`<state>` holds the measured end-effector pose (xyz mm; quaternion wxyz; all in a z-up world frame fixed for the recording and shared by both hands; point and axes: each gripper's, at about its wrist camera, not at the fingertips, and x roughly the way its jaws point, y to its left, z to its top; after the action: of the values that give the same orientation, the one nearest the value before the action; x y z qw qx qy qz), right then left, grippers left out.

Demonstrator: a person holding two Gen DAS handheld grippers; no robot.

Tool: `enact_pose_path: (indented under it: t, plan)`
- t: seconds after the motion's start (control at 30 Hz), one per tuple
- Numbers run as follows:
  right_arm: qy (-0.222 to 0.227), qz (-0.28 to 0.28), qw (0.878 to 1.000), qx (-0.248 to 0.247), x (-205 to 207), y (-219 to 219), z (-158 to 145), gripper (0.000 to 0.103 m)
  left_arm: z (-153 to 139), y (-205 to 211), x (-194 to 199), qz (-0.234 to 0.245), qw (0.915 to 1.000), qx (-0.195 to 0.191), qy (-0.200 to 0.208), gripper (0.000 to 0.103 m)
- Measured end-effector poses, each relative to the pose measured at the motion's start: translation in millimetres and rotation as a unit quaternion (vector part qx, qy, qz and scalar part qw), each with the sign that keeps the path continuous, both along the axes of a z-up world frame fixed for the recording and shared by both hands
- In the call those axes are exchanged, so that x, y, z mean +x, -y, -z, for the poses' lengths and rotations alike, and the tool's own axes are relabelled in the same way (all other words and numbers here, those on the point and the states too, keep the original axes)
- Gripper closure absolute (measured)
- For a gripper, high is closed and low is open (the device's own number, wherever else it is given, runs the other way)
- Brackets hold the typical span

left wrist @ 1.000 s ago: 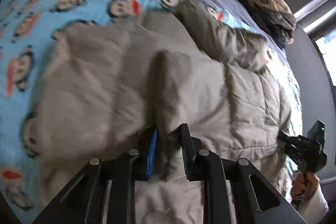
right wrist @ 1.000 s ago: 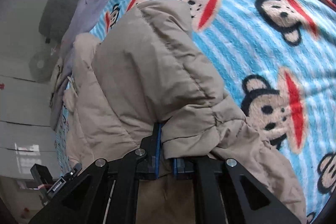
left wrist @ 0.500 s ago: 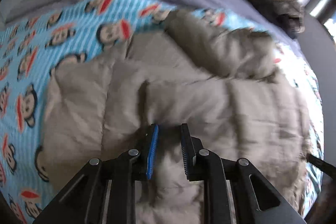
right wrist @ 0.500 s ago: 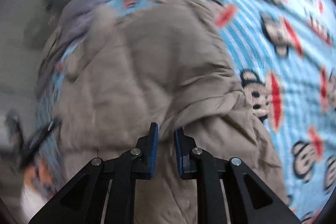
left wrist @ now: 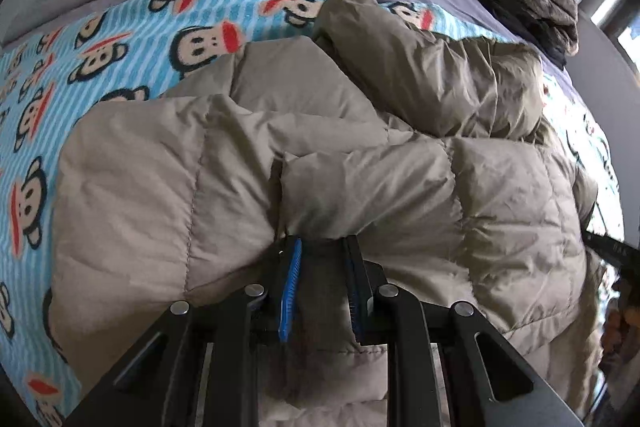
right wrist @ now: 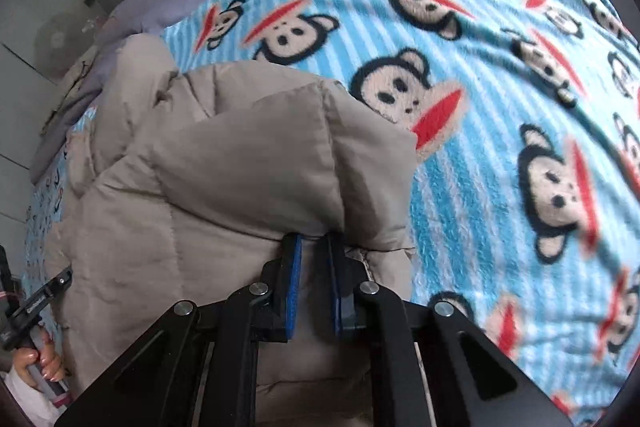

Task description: Fold large clothes

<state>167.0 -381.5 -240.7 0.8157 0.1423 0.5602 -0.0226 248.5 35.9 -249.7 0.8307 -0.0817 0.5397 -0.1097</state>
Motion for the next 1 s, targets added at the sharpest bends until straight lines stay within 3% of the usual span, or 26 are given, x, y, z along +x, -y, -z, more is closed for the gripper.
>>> enact_pose_path:
  t: [0.2, 0.23, 0.43, 0.7, 0.87, 1.0]
  plan:
    - [0.001, -0.002, 1.0, -0.025, -0.9, -5.9, -3.7, 0.091, -8.1, 1.6, -1.0, -0.004, 0.9997, 0.022, -0.004, 0.08]
    - [0.001, -0.002, 0.999, -0.032, -1.3, -7.9, -5.4, 0.087, -12.3, 1.9, -4.4, -0.003, 0.9996, 0.029, -0.002, 0.08]
    - [0.019, 0.0, 0.998, -0.061, -21.8, -16.8, -32.2, 0.085, -35.4, -11.7, -22.3, -0.009, 0.9989, 0.045, 0.011, 0.08]
    - [0.021, 0.02, 0.999, -0.034, -64.9, -19.0, -56.3, 0.083, -42.9, -19.2, -47.3, -0.01, 0.9976, 0.067, -0.013, 0.08]
    - [0.006, 0.02, 1.0, -0.012, -89.4, -25.5, -58.1, 0.066, -49.8, -12.5, -68.4, 0.0, 0.9971, 0.074, -0.018, 0.08]
    - [-0.006, 0.011, 1.0, 0.002, -105.9, -30.7, -54.3, 0.063, -50.3, -3.8, -83.3, 0.01, 0.996, 0.086, -0.022, 0.08]
